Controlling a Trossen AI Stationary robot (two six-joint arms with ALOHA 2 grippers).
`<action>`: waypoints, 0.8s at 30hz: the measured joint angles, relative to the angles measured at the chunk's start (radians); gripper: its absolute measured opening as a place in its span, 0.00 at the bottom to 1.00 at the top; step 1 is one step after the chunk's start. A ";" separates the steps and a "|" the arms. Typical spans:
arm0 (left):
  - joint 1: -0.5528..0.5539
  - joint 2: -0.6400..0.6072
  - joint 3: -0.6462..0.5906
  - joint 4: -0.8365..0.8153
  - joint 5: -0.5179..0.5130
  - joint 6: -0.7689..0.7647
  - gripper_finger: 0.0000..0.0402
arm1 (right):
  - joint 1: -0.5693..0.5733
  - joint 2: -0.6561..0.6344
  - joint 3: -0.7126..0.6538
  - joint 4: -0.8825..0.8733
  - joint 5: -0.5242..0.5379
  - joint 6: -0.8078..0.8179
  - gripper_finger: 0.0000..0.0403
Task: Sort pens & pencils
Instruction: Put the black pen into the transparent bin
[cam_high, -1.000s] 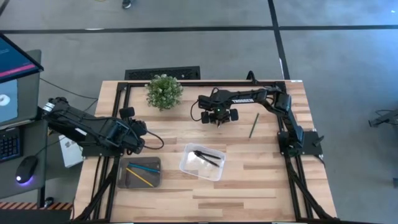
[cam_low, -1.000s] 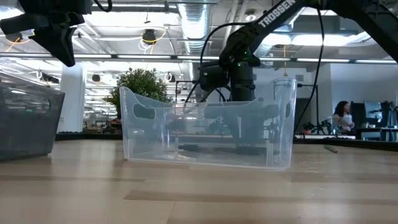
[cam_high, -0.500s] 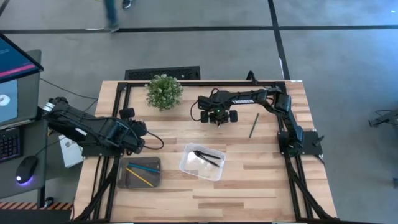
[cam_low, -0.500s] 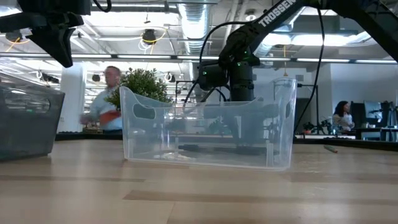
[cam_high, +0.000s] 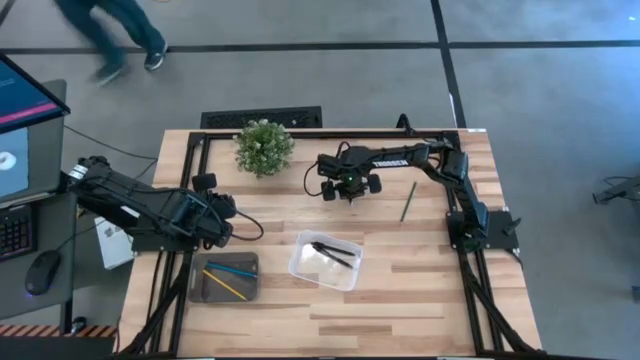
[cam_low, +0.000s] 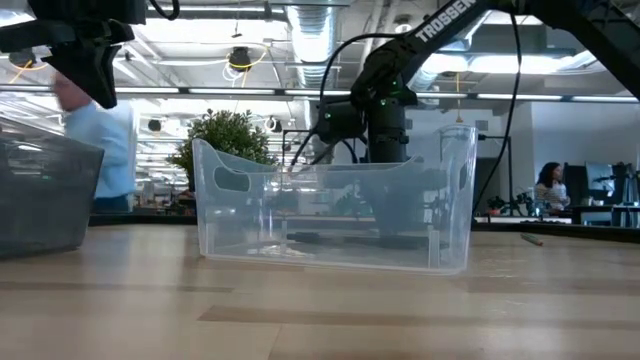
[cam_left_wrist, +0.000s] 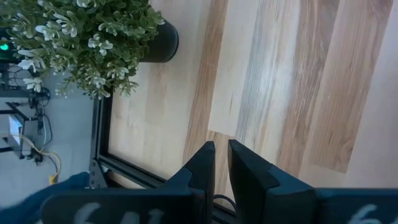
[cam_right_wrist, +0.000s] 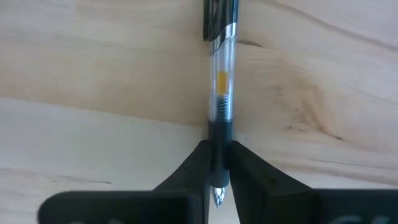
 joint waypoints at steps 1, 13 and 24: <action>0.000 0.000 0.000 0.000 0.000 0.000 0.09 | 0.000 0.000 0.000 0.000 0.005 -0.010 0.16; 0.000 0.000 0.000 0.000 0.000 -0.001 0.09 | 0.011 -0.010 0.011 -0.023 0.016 -0.083 0.16; 0.000 0.000 0.000 0.000 -0.001 0.000 0.09 | 0.076 -0.171 0.033 -0.163 0.044 -0.091 0.16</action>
